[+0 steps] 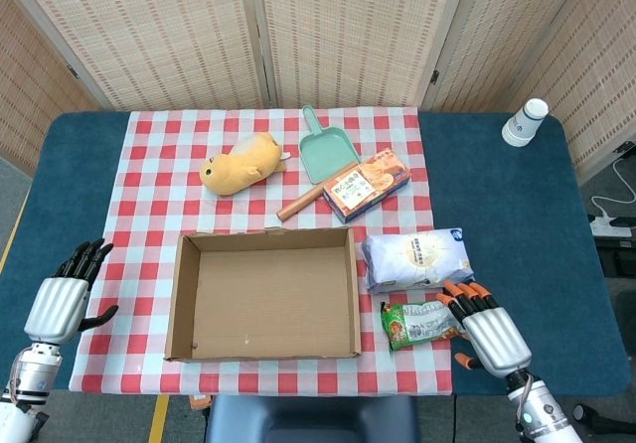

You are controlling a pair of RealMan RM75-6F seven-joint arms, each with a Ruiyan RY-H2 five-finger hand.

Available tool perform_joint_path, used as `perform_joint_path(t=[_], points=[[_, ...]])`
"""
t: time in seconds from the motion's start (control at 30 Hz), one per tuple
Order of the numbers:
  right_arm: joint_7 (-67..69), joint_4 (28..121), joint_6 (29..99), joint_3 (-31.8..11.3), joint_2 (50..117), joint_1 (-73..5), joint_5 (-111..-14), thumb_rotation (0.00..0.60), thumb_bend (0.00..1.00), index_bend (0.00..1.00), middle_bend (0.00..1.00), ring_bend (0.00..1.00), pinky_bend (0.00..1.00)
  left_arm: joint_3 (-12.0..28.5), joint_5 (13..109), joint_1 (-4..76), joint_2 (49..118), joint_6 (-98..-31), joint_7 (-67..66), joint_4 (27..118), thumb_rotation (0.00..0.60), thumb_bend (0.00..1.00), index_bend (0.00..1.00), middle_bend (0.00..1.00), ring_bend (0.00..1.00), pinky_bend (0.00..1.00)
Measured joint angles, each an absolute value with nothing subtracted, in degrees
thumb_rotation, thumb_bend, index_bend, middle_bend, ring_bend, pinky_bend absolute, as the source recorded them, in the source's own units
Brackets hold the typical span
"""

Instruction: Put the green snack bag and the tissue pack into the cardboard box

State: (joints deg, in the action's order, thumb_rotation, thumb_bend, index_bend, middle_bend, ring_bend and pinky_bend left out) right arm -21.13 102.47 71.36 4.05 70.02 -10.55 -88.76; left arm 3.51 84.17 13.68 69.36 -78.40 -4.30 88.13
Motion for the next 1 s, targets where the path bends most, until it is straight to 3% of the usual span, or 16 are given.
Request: perform_joint_path(t=[1.0], points=[[-17.75,94.73,65.43,2.36,76.87,-13.65,-83.59,0.600,0.00,0.26,0.14,0.05,0.17,3.40,83.97,14.02,69.14,-77.50,-3.11,87.65,0.600,0.19,0.07,0.01,0.00,0.22]])
